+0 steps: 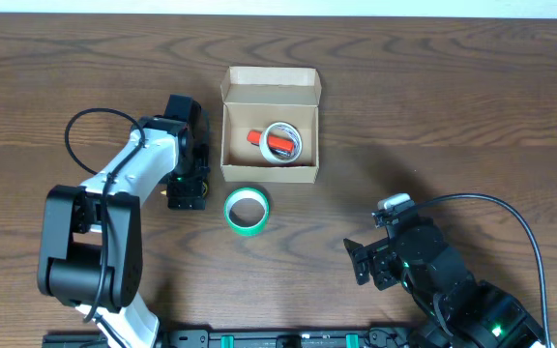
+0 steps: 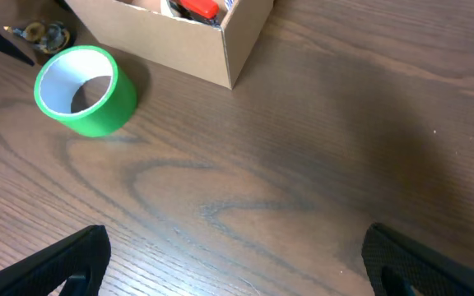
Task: Pack container
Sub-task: 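Move the left gripper to the correction tape dispenser and align over it, then close the left gripper on the correction tape dispenser and lift it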
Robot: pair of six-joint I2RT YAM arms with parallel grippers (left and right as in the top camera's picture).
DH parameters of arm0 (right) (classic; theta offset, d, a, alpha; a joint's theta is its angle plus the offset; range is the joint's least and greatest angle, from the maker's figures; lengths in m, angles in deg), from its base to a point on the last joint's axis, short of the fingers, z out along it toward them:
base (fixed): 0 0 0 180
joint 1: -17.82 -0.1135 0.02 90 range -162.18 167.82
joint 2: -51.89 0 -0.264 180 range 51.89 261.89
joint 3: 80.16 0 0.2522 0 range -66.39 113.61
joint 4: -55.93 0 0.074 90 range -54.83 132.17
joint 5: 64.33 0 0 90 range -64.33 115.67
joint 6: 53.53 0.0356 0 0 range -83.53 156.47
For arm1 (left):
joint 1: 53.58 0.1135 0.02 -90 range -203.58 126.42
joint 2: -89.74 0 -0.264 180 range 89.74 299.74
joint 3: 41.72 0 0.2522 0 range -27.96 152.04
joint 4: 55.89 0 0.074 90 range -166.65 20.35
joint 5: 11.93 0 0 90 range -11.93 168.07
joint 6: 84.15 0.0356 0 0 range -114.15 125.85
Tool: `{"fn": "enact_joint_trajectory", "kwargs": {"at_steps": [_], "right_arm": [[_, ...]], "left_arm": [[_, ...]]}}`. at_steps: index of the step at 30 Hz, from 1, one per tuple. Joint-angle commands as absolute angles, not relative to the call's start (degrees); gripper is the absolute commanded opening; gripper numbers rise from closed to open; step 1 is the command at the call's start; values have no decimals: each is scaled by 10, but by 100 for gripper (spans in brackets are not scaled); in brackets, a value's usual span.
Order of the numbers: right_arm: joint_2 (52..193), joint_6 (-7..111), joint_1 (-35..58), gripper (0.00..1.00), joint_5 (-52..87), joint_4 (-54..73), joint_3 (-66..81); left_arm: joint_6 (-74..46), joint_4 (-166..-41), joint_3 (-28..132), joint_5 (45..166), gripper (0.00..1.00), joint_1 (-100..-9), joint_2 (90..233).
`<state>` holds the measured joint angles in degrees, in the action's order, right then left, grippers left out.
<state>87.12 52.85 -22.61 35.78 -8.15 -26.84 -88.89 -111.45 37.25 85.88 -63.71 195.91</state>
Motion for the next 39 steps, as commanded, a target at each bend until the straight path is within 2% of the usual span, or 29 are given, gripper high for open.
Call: {"fn": "enact_joint_trajectory", "kwargs": {"at_steps": [1, 8, 32, 34, 39], "right_arm": [[871, 538, -235, 99, 364, -83, -269], [871, 538, -235, 99, 364, -83, -269], [871, 538, -235, 99, 364, -83, -269], [871, 538, -235, 99, 364, -83, -269], [871, 538, -235, 99, 364, -83, -269]], "left_arm": [[-883, -1110, 368, 860, 85, -632, 1973], [-884, -1107, 368, 860, 76, -631, 1973], [-878, -1112, 368, 870, 75, -622, 1986], [-877, -1112, 368, 870, 73, -622, 1986], [-878, -1112, 368, 870, 61, -622, 1988]]}}
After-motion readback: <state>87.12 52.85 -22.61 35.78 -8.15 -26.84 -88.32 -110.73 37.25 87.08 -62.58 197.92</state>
